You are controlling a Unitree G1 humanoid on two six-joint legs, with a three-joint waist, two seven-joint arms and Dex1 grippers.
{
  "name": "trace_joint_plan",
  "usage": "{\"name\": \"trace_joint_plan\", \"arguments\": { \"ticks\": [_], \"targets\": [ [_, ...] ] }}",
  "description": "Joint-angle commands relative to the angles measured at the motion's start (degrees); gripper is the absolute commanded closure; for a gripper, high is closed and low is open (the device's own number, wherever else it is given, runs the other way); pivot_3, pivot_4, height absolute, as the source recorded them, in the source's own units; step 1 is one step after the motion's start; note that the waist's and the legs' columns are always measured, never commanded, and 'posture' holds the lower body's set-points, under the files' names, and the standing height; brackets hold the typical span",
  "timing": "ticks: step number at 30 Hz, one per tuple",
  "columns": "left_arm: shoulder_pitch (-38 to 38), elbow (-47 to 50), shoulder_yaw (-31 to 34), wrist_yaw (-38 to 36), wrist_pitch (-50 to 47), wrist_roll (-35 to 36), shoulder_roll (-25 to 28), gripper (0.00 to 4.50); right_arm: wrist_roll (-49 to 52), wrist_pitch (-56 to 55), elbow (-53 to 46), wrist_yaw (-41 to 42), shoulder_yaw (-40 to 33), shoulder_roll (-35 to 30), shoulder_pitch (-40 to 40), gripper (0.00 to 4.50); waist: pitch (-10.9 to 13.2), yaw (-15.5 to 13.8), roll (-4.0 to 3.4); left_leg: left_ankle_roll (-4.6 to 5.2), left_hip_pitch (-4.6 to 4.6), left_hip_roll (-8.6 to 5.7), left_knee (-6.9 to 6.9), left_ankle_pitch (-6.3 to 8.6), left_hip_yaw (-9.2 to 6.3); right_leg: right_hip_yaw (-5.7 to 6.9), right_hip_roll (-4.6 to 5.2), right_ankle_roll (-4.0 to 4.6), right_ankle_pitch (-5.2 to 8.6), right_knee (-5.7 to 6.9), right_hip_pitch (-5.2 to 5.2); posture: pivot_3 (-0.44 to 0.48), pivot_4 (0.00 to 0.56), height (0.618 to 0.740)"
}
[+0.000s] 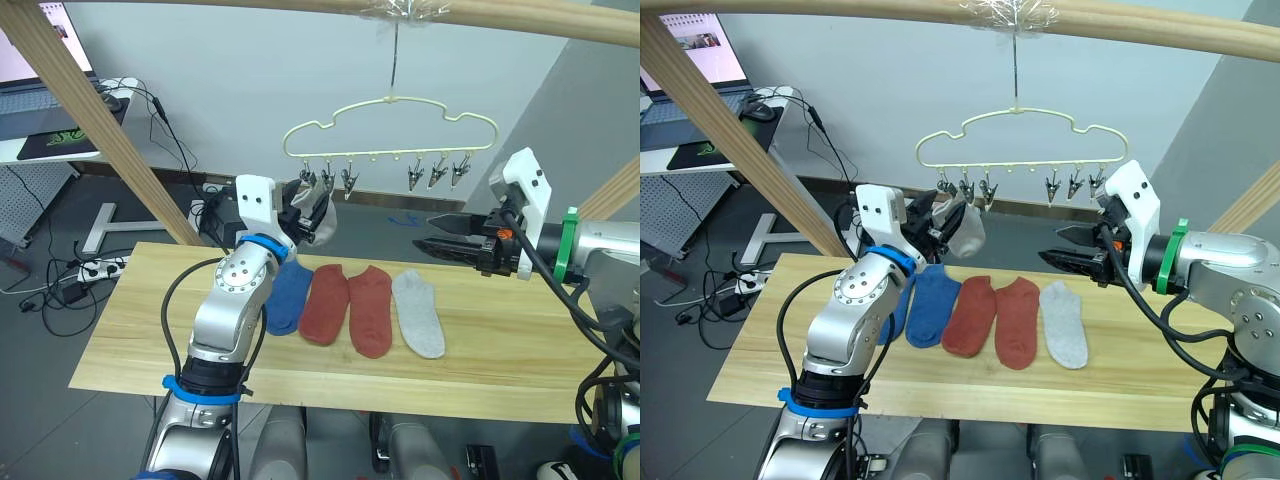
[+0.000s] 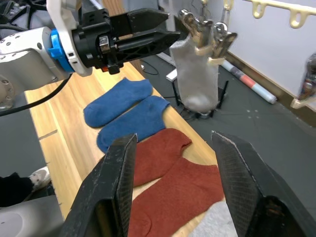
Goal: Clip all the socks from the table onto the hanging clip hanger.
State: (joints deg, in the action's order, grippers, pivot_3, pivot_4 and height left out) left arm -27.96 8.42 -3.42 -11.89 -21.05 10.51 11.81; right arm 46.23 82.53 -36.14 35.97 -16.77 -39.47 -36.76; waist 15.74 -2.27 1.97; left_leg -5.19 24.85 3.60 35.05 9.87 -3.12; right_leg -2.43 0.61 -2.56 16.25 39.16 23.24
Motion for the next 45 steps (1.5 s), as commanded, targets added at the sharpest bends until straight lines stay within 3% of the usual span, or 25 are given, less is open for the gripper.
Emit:
{"name": "trace_joint_plan", "arguments": {
  "ticks": [1,7,14,19,25,30,45],
  "targets": [
    [-1.3,0.6,0.0,-0.2,2.2,-1.0,-0.8,1.73,2.5,1.2,-2.5,-2.2,-2.5,0.2,0.1,2.04,0.0,0.3,0.0,0.0,0.0,0.0,0.0,0.0,0.0,0.0,0.0,0.0,0.0,0.0,0.0,0.056,0.221,0.74],
    [-1.7,-0.6,0.0,0.5,2.3,-1.9,-2.2,0.32,5.0,2.4,-3.0,-4.9,-3.6,0.2,0.6,2.01,0.0,0.9,0.0,0.01,0.0,0.0,0.01,0.0,0.0,0.0,0.0,0.0,0.0,0.0,-0.02,0.043,0.228,0.74],
    [-3.0,-3.2,0.6,0.9,3.5,-3.0,-3.4,0.32,7.4,2.8,-3.3,-7.3,-4.5,-0.2,1.1,2.01,0.0,1.1,0.0,0.02,0.0,0.0,0.01,-0.01,-0.01,-0.01,-0.02,-0.01,0.0,0.0,-0.02,0.031,0.231,0.74],
    [-3.1,-2.7,0.9,1.0,3.2,-2.9,-4.0,1.48,9.1,2.8,-3.5,-8.8,-5.1,-0.7,1.7,2.01,0.0,1.2,0.0,0.02,0.0,0.0,0.01,-0.01,-0.01,-0.02,-0.02,-0.01,0.0,-0.01,-0.02,0.024,0.234,0.74],
    [-3.4,-2.5,0.6,1.4,3.4,-3.5,-4.2,1.48,10.7,2.2,-3.4,-10.7,-5.4,-1.0,2.5,2.01,0.0,1.3,0.0,0.02,0.0,0.0,0.01,-0.01,-0.01,-0.02,-0.03,-0.01,0.0,-0.01,-0.02,0.021,0.234,0.74],
    [-4.4,-3.2,0.7,2.0,3.6,-3.9,-4.9,2.59,11.9,1.9,-3.4,-12.1,-5.5,-1.2,2.8,2.01,0.0,1.3,0.0,0.02,0.01,0.0,0.01,-0.01,-0.01,-0.03,-0.03,-0.01,0.0,-0.03,-0.02,0.012,0.236,0.74],
    [-5.3,-5.1,1.5,4.5,4.4,-6.2,-5.7,2.59,16.0,1.1,-2.8,-15.4,-6.1,-3.2,3.8,2.01,0.0,2.2,0.0,0.03,0.02,0.0,-0.01,0.0,0.0,-0.04,-0.04,-0.02,0.0,-0.07,-0.02,-0.001,0.243,0.74]
  ]
}}
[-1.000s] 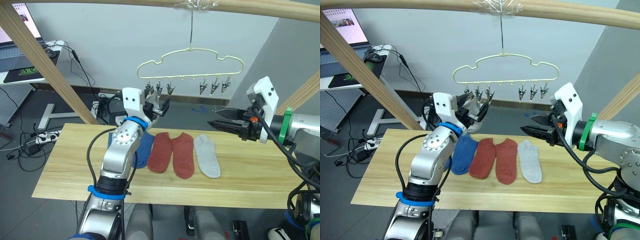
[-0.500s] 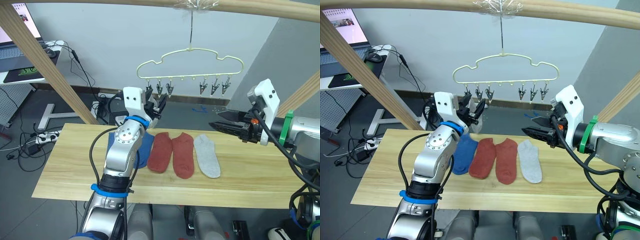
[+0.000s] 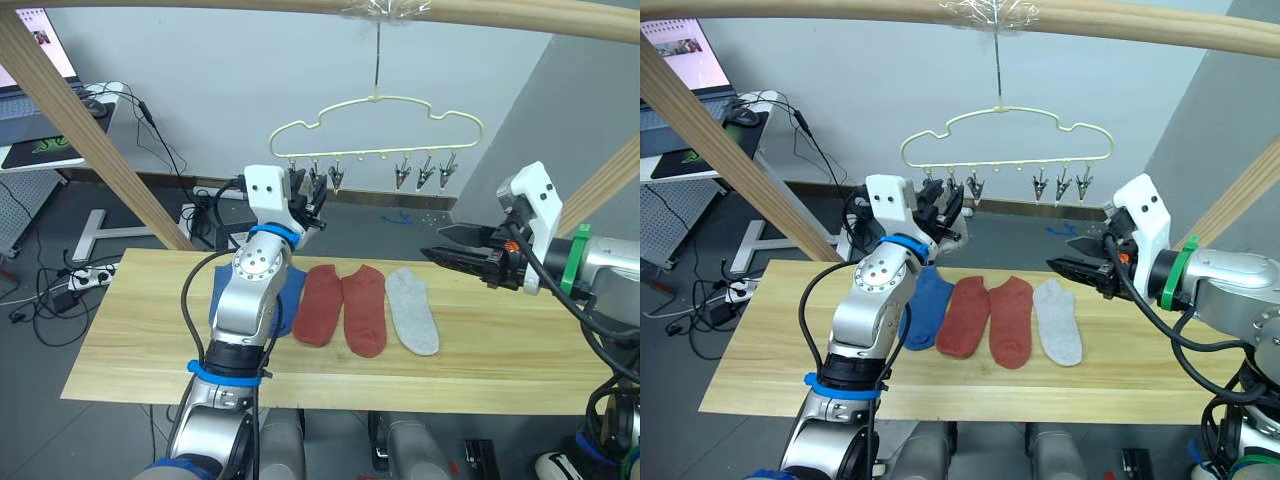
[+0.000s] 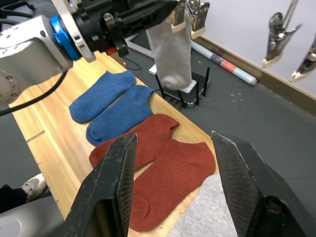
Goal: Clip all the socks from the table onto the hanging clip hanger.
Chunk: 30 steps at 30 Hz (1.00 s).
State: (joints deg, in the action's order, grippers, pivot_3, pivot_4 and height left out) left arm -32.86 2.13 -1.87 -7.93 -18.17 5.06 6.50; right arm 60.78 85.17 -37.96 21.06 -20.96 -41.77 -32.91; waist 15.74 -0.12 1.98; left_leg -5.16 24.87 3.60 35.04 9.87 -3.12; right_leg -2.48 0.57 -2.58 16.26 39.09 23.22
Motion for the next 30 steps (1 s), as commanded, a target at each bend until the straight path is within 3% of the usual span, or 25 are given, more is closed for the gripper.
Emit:
{"name": "trace_joint_plan", "arguments": {
  "ticks": [1,19,29,30],
  "targets": [
    [-0.5,0.9,0.0,0.6,1.7,-0.9,-0.4,2.59,1.7,-1.6,-1.0,-0.7,-1.8,-1.0,0.0,2.01,0.0,0.1,0.0,0.0,0.0,0.0,0.0,0.0,0.0,0.0,0.0,0.0,0.0,-0.01,0.0,-0.001,0.243,0.74],
    [-7.3,-11.5,1.0,3.3,7.5,-1.8,-2.7,2.59,8.0,-2.7,-0.9,-5.9,-2.8,-3.4,1.9,2.01,0.0,0.3,0.02,0.01,0.02,0.0,-0.01,0.0,0.01,-0.02,-0.02,-0.01,0.01,-0.05,0.0,-0.042,0.253,0.74],
    [-7.6,-12.8,1.2,3.5,8.7,-1.7,-3.0,2.59,12.8,-5.5,-0.3,-9.7,-2.3,-5.8,3.5,2.01,0.0,0.7,0.03,0.01,0.02,0.0,-0.02,0.01,0.03,-0.05,-0.03,-0.02,0.01,-0.08,0.0,-0.048,0.256,0.74],
    [-7.5,-12.9,1.2,3.6,8.8,-1.8,-3.0,2.77,13.2,-5.9,-0.2,-10.0,-2.1,-6.1,3.6,2.01,0.0,0.7,0.03,0.01,0.02,0.01,-0.02,0.01,0.02,-0.05,-0.03,-0.02,0.01,-0.08,0.0,-0.048,0.256,0.74]
  ]
}}
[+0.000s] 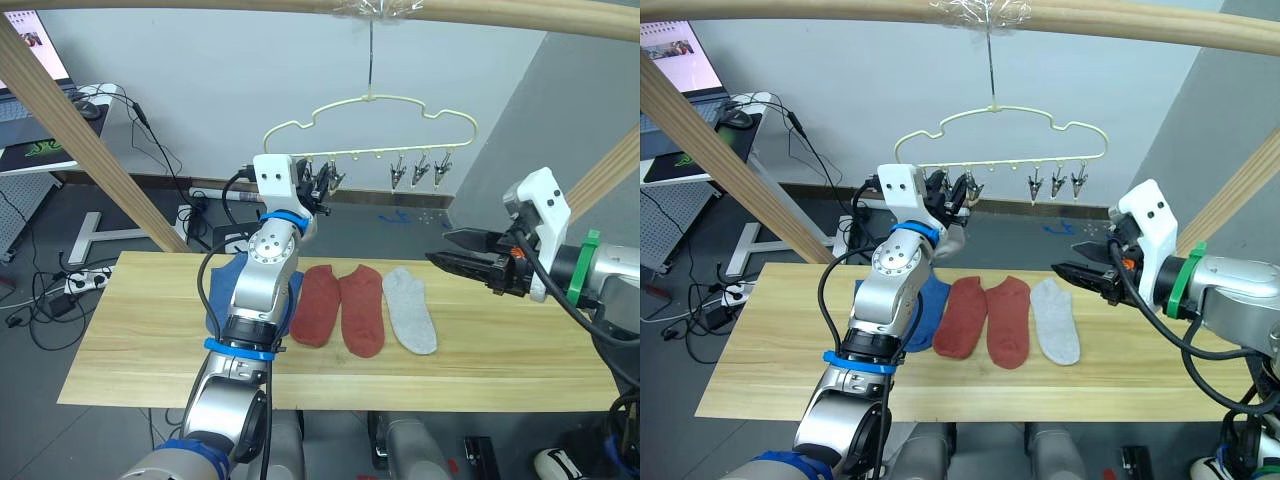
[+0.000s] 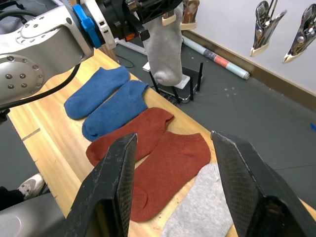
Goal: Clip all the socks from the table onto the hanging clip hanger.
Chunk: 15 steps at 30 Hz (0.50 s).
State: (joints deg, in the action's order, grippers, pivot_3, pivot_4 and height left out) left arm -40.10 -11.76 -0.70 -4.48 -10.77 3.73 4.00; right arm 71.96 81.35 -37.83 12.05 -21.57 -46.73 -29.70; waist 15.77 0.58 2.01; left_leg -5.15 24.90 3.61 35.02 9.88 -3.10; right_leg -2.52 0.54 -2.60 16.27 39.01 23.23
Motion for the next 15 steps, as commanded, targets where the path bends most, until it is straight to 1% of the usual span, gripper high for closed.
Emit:
{"name": "trace_joint_plan", "arguments": {
  "ticks": [1,2,4,6,8,9,11,15],
  "targets": [
    [-0.3,0.9,0.1,0.1,1.5,-0.4,-0.5,2.95,2.4,-2.4,-0.2,-1.3,-1.3,-1.4,0.6,2.01,0.0,0.0,0.0,0.0,0.0,0.0,0.0,0.0,0.0,0.0,0.0,0.0,0.0,0.0,0.0,-0.048,0.256,0.74],
    [-0.3,0.9,0.2,0.2,1.5,-0.3,-0.5,3.11,2.8,-2.8,-0.1,-1.7,-1.2,-1.7,0.7,2.01,0.0,0.0,0.0,0.0,0.0,0.0,0.0,0.0,0.0,0.0,0.0,-0.01,0.0,0.0,0.0,-0.048,0.256,0.74],
    [-0.3,0.9,0.3,0.1,1.4,-0.2,-0.5,3.72,3.6,-3.6,0.1,-2.3,-0.9,-2.3,1.0,2.01,0.0,0.0,0.0,0.0,0.0,0.0,0.0,0.0,0.0,0.0,0.0,-0.01,0.0,0.0,0.0,-0.047,0.259,0.74],
    [-0.3,0.9,0.4,0.1,1.3,-0.1,-0.6,4.08,4.2,-4.3,0.4,-2.8,-0.5,-2.8,1.2,2.01,0.0,0.1,0.01,0.0,0.0,0.0,0.0,0.0,0.01,-0.01,0.0,-0.01,0.01,-0.01,0.0,-0.046,0.259,0.74],
    [-0.4,0.9,0.5,0.1,1.2,-0.1,-0.6,4.34,4.5,-5.1,0.7,-3.4,0.0,-3.3,1.4,2.01,0.0,0.1,0.01,0.0,0.0,0.0,0.0,0.0,0.01,-0.01,0.0,-0.01,0.01,-0.01,0.0,-0.044,0.257,0.74],
    [-0.4,0.9,0.6,0.2,1.1,0.0,-0.6,4.43,4.3,-5.3,1.1,-3.7,0.7,-3.4,1.5,2.01,0.0,0.1,0.01,0.0,0.0,0.0,0.0,0.0,0.0,-0.01,0.0,-0.01,0.01,-0.02,0.0,-0.043,0.256,0.74],
    [-0.6,0.9,0.9,0.3,0.7,0.2,-0.8,4.44,2.3,-5.5,1.9,-4.0,2.5,-3.7,1.6,2.01,0.0,0.1,0.01,0.0,0.0,0.0,0.0,0.0,0.0,-0.01,0.0,-0.01,0.01,-0.02,0.0,-0.04,0.252,0.74],
    [-1.3,1.7,1.5,-0.4,-0.9,1.2,-0.8,4.44,-6.2,-6.9,4.8,-1.9,10.4,-4.8,0.9,2.01,0.0,0.4,0.01,0.0,0.0,0.0,0.0,0.0,0.01,-0.01,0.0,-0.14,0.08,-0.01,0.0,-0.03,0.247,0.74]
  ]
}}
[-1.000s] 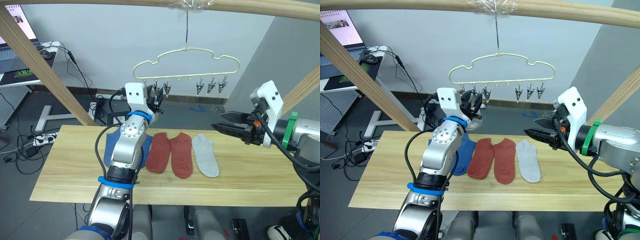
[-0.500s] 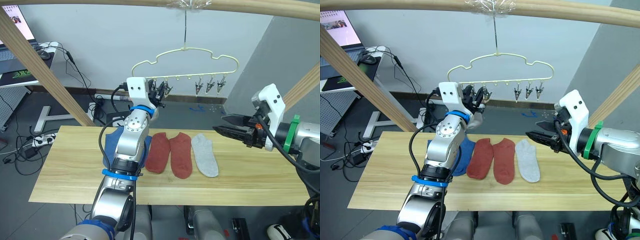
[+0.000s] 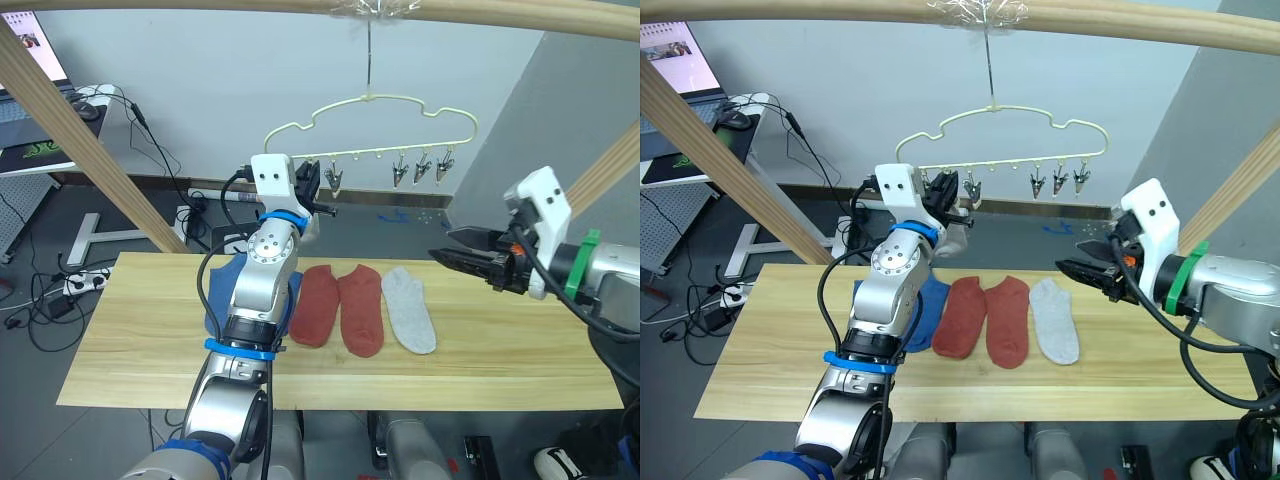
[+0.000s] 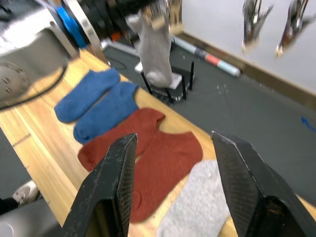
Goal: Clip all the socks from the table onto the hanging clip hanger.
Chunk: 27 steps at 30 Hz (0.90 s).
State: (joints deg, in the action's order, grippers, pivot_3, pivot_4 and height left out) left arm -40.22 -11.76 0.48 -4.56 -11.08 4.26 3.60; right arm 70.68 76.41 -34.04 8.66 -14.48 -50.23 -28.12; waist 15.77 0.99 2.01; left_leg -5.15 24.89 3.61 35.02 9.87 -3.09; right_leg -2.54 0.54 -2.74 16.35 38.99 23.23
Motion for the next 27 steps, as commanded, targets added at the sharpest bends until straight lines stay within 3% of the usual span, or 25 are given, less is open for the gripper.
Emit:
{"name": "trace_joint_plan", "arguments": {
  "ticks": [1,2,5,9,12,16,27],
  "targets": [
    [-1.3,1.8,0.5,-0.4,-0.9,0.8,-0.4,4.44,-6.6,-2.4,2.1,2.6,5.1,-1.5,-1.1,2.01,0.0,0.0,0.0,0.0,0.0,0.0,0.0,0.0,0.0,0.0,0.0,0.0,0.0,0.0,0.0,-0.028,0.246,0.74],
    [-1.4,1.9,0.6,-0.4,-1.4,1.1,-0.4,4.44,-8.7,-3.1,3.3,3.8,7.3,-1.6,-1.6,2.01,0.0,0.1,0.0,0.0,0.0,0.0,0.0,0.0,0.0,0.0,0.0,-0.01,0.01,0.0,0.0,-0.025,0.245,0.74],
    [-1.6,2.7,0.9,-0.7,-2.9,2.1,-0.6,4.44,-18.3,-6.7,7.2,8.6,17.0,-3.3,-3.5,1.47,0.0,0.5,0.0,0.0,0.0,0.0,0.0,0.0,0.0,0.01,0.0,-0.02,0.01,0.0,0.01,-0.014,0.243,0.74],
    [-1.9,3.3,0.9,-0.9,-4.5,2.8,-1.2,4.44,-32.4,-14.0,15.9,14.5,30.1,-2.7,-6.9,0.04,0.0,0.6,0.0,0.0,0.0,0.0,-0.03,0.0,-0.01,0.02,0.0,-0.08,0.05,-0.03,0.03,-0.004,0.244,0.74],
    [-1.9,3.7,1.0,-0.9,-5.0,2.9,-1.7,4.44,-40.9,-19.1,22.9,19.1,37.1,-1.3,-8.6,0.01,0.0,0.6,0.0,0.0,-0.01,0.0,-0.05,0.0,0.0,0.01,0.0,-0.03,0.02,-0.03,0.04,0.004,0.246,0.74],
    [-2.2,4.6,1.3,-0.9,-5.8,3.3,-2.4,4.44,-47.7,-23.6,30.6,24.1,41.0,2.3,-10.2,0.01,0.0,0.6,0.0,-0.01,0.0,0.0,-0.06,0.0,-0.01,0.01,0.01,0.02,-0.01,-0.03,0.04,0.017,0.25,0.74],
    [-3.0,6.7,1.7,-1.1,-9.4,4.4,-3.6,4.44,-60.3,-31.4,45.2,31.9,43.5,12.0,-13.8,0.01,0.1,0.5,0.0,-0.01,0.0,0.0,-0.08,0.0,-0.02,0.03,0.01,0.08,-0.05,-0.02,0.04,0.046,0.265,0.74]
  ]
}}
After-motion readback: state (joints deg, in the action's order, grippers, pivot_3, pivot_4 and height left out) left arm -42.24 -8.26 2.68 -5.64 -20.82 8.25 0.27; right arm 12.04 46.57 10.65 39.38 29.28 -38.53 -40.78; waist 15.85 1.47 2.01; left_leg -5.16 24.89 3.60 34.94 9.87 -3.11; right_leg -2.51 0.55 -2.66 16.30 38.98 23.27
